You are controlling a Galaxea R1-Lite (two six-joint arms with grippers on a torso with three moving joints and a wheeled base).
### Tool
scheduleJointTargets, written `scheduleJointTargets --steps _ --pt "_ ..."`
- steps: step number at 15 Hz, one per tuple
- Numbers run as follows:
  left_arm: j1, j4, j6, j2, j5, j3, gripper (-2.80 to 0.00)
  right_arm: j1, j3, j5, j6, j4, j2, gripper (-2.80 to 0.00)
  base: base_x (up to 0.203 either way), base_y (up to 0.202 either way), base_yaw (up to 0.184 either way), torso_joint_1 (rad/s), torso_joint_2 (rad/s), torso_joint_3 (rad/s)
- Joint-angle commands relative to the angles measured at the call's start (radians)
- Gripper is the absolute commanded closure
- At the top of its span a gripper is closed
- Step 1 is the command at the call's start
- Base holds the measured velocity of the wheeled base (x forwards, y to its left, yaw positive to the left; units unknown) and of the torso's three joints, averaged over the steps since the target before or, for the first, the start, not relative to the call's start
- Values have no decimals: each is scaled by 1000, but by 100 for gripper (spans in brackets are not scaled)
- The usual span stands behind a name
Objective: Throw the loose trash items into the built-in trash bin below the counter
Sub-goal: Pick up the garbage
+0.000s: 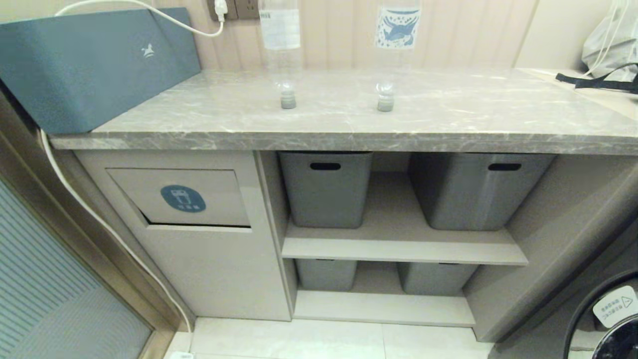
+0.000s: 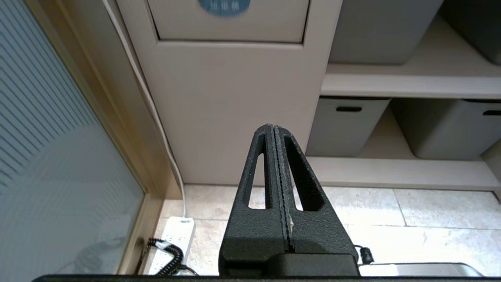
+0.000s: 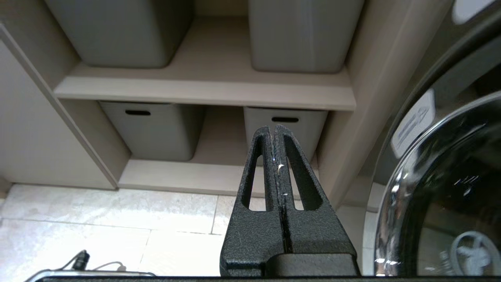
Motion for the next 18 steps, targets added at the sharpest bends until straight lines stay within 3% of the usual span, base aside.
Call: scheduleJointTargets --steps 1,15,18 --pt "0 -1 1 1 0 2 0 0 0 0 0 0 0 0 0 0 0 183 -483 -288" --pt "0 -1 6 1 0 -1 0 0 0 0 1 0 0 0 0 0 0 217 -494 -283" --pt "0 4 0 44 -10 -90 0 0 0 2 1 0 0 0 0 0 0 227 -488 -258"
